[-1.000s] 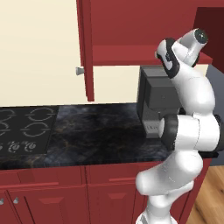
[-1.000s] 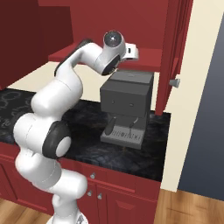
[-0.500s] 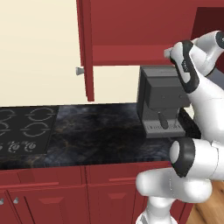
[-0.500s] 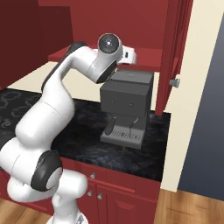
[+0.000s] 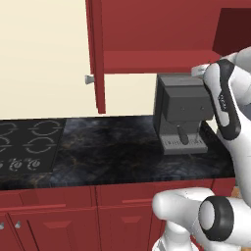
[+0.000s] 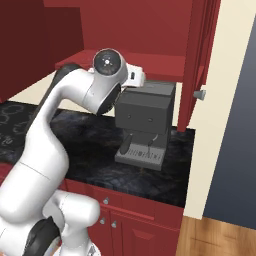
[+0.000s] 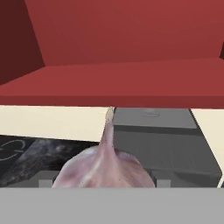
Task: Pick the garlics from the cabinet and place them in one bowl. Pick the orange from the sink and place it in the other bowl.
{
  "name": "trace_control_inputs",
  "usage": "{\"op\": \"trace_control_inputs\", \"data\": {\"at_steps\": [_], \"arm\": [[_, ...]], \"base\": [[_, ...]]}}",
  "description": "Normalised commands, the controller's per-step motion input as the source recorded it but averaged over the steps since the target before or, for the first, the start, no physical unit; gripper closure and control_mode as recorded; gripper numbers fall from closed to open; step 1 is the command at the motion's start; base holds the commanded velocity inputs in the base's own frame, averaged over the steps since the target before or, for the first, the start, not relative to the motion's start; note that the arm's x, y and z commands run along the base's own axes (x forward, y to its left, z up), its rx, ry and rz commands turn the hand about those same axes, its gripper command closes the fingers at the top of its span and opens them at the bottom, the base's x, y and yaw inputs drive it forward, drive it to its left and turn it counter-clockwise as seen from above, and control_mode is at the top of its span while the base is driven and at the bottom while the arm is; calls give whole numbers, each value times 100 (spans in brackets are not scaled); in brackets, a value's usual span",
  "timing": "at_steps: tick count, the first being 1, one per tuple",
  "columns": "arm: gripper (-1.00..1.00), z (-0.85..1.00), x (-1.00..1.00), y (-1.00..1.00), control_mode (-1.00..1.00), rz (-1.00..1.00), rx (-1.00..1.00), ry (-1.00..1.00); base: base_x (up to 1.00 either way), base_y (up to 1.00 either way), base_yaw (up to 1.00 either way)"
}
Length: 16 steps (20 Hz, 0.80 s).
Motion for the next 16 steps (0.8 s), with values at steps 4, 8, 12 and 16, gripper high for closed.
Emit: {"op": "trace_control_inputs", "data": {"at_steps": [4,8,12,16], "arm": [[100,-74,-61,44,-100,4,-12,0],[100,-68,-40,35,-100,4,-13,0],[100,-77,-30,32,-100,4,-12,1],[100,-79,-21,22,-100,4,-8,3]], "base": [[0,0,0],[0,0,0],[0,0,0],[0,0,0]]}}
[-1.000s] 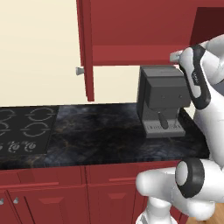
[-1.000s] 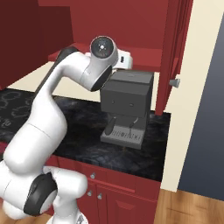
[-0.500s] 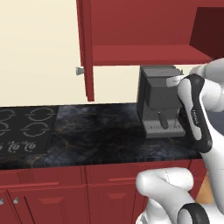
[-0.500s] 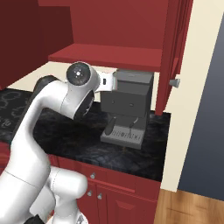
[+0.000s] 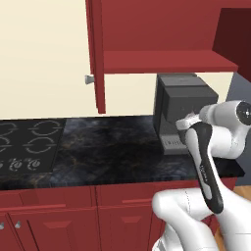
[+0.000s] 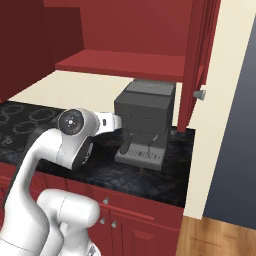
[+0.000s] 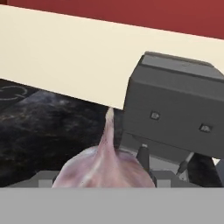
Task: Pick the garlics from the cabinet and place them in one bowl. Pick the orange from the sink and place it in the other bowl.
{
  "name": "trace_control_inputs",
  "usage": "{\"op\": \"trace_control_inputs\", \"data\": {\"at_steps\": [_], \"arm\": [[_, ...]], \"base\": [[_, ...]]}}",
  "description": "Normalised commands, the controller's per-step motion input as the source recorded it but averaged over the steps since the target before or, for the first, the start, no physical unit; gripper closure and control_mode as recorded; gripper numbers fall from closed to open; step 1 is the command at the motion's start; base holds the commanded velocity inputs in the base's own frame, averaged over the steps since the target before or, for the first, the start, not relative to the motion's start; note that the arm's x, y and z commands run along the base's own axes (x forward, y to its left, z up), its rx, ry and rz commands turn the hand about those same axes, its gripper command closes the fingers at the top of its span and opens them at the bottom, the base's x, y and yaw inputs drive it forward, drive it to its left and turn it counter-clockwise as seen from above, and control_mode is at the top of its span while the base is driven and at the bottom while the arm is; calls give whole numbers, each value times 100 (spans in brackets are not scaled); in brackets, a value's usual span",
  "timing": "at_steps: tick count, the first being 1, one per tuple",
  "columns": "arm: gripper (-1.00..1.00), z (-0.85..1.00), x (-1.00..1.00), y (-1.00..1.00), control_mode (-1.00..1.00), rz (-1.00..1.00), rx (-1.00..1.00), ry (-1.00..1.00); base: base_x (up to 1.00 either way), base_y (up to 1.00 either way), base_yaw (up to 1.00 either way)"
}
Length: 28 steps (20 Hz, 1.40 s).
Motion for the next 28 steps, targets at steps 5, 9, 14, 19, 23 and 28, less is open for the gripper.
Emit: {"op": "trace_control_inputs", "data": {"at_steps": [5,9,14,19,23,28], "arm": [[100,-59,-30,9,-100,1,-3,1],[100,-31,-40,0,-100,0,0,0],[100,-32,-32,0,-100,0,0,0],[100,-59,-14,7,-100,1,-2,0],[100,-72,0,2,-100,2,-5,0],[100,-62,0,0,-100,0,-7,0]], "base": [[0,0,0],[0,0,0],[0,0,0],[0,0,0],[0,0,0],[0,0,0]]}}
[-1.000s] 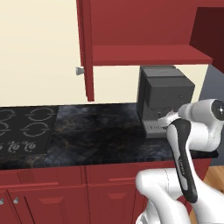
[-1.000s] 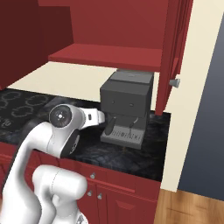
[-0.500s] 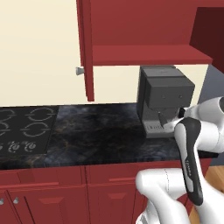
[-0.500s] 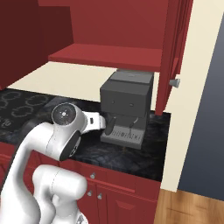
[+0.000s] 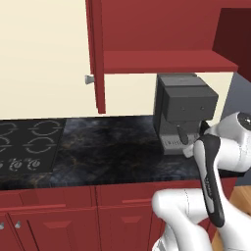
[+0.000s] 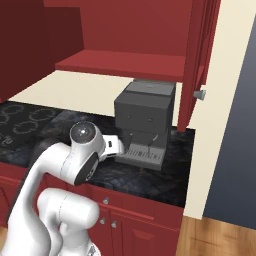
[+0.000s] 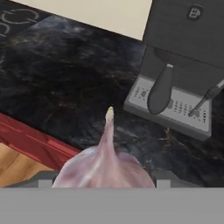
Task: Pick the garlics from the cabinet and place them in one bowl. Pick the orange from the sink and place it in the other bowl.
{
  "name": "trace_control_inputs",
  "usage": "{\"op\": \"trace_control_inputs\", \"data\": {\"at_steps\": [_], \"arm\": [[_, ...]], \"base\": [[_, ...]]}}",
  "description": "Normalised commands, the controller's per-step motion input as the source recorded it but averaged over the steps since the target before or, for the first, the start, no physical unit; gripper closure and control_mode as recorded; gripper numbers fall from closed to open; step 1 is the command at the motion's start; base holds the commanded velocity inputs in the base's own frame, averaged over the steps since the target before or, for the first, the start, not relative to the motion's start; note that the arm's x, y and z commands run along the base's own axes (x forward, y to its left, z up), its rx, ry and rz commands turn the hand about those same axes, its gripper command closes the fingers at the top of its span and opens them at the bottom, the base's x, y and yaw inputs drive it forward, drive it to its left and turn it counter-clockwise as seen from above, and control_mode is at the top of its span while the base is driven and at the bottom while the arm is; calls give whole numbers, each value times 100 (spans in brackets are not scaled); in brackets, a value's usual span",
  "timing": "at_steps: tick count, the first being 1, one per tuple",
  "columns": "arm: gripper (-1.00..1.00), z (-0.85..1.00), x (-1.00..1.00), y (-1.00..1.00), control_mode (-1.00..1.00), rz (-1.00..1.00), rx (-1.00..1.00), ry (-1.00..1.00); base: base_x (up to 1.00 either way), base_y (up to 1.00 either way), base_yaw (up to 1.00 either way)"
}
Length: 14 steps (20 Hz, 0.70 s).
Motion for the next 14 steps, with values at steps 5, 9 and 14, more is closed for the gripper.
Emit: {"op": "trace_control_inputs", "data": {"at_steps": [5,9,14], "arm": [[100,-58,2,0,-100,0,-6,0],[100,0,0,0,100,0,0,0],[100,0,0,0,100,0,0,0]], "base": [[0,0,0],[-16,0,-1],[-57,4,-26]]}}
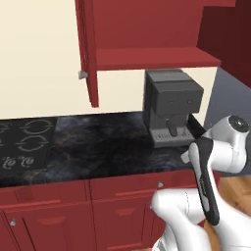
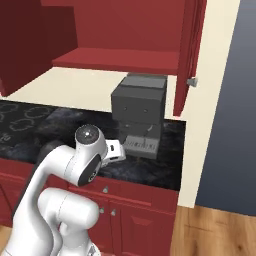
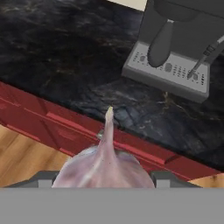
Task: Pick the garlics from the cabinet and place them in one bowl. Pick the orange from the sink and place it in the other bowl.
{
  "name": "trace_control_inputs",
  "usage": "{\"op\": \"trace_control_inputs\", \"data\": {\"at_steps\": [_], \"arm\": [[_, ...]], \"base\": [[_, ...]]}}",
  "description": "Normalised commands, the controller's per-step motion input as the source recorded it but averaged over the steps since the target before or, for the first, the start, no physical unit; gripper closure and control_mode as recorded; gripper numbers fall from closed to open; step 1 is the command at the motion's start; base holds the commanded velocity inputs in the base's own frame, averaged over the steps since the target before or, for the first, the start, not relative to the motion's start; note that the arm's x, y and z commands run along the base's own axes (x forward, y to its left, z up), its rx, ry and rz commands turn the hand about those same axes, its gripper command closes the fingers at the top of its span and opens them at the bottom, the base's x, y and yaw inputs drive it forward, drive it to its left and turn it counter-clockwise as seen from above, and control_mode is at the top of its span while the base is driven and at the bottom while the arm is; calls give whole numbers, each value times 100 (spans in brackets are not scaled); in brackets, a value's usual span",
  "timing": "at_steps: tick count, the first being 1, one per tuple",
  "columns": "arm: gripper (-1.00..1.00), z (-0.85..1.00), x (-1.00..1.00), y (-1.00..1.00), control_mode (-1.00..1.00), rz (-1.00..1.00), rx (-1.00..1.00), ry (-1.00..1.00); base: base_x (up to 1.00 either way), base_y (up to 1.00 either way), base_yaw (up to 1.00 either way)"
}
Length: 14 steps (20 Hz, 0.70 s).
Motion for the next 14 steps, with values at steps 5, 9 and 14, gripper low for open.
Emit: {"op": "trace_control_inputs", "data": {"at_steps": [5,9,14], "arm": [[100,0,0,0,100,0,0,0],[100,0,0,0,100,0,0,0],[100,0,0,0,100,0,0,0]], "base": [[-46,1,-55],[-40,1,-69],[-39,8,-76]]}}
